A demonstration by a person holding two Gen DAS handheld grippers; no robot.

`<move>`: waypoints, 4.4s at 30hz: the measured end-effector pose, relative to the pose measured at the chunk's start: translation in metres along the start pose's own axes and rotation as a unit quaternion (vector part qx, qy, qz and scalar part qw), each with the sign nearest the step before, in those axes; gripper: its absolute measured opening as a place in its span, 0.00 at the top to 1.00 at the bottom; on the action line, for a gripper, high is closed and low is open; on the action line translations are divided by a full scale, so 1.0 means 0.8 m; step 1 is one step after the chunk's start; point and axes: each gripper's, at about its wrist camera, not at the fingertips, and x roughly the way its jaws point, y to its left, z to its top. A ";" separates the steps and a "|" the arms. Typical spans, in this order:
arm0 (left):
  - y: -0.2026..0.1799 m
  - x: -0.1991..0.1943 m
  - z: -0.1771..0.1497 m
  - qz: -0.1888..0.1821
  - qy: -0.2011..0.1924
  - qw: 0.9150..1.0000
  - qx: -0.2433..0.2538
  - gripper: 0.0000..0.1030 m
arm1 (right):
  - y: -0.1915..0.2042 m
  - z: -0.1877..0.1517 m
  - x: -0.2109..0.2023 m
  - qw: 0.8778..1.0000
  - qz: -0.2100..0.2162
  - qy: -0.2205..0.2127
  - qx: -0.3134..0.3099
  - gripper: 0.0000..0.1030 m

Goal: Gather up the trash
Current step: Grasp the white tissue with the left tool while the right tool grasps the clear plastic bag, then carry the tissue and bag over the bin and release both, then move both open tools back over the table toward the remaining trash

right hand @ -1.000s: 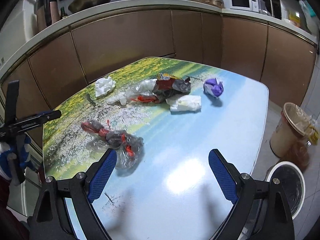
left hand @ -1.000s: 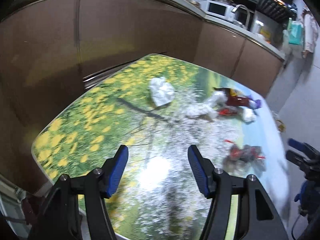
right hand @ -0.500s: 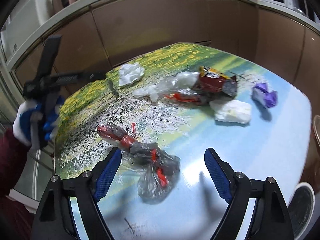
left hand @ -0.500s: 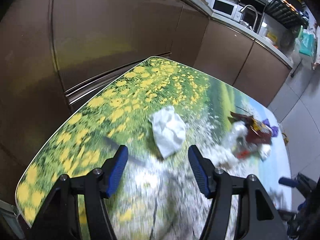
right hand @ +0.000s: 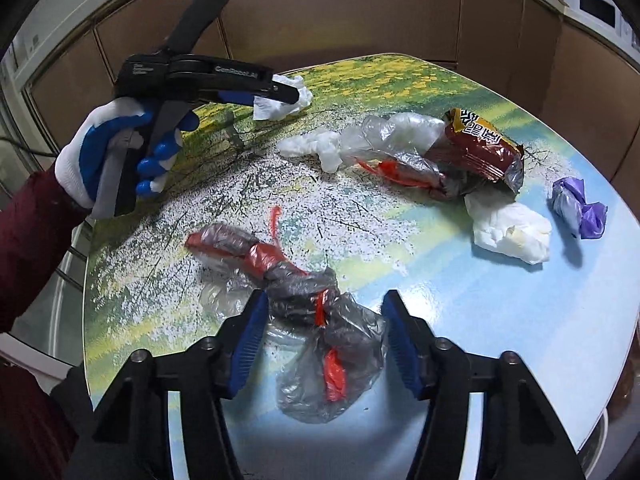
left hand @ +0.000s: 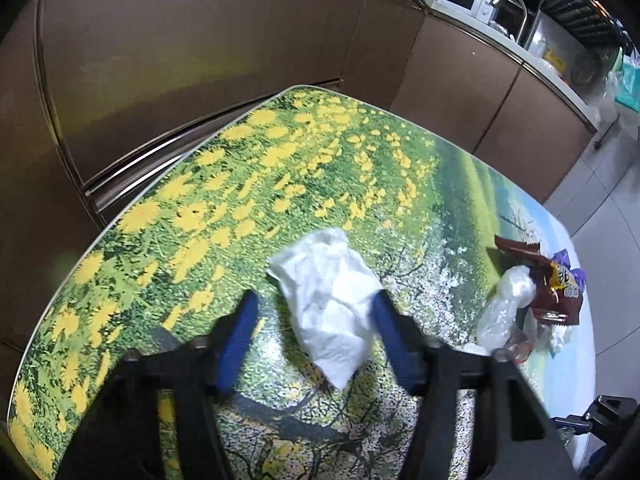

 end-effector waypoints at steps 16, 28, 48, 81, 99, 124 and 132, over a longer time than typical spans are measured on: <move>-0.037 -0.100 -0.054 0.007 -0.069 0.996 0.055 0.91 | -0.006 -0.026 -0.052 0.997 -0.016 -0.039 0.060 0.86; -0.109 -0.176 -0.124 0.002 -0.102 0.987 0.122 0.91 | -0.009 -0.042 -0.100 0.990 -0.051 -0.074 0.111 0.86; -0.229 -0.210 -0.172 -0.011 -0.106 0.971 0.214 0.91 | -0.044 -0.104 -0.184 0.972 -0.120 -0.123 0.161 0.86; -0.695 0.040 -0.173 -0.231 0.098 0.904 0.346 0.87 | -0.382 -0.361 -0.247 0.835 -0.316 -0.080 0.444 0.81; -0.664 0.022 -0.156 -0.278 0.080 0.911 0.294 0.52 | -0.402 -0.380 -0.205 0.823 -0.326 -0.059 0.461 0.35; -0.093 -0.177 -0.051 0.011 -0.164 0.978 0.129 0.52 | -0.171 -0.112 -0.217 0.917 -0.206 -0.201 0.277 0.28; 0.051 -0.197 -0.039 0.069 -0.201 0.977 0.033 0.52 | -0.121 -0.050 -0.193 0.935 -0.200 -0.185 0.226 0.28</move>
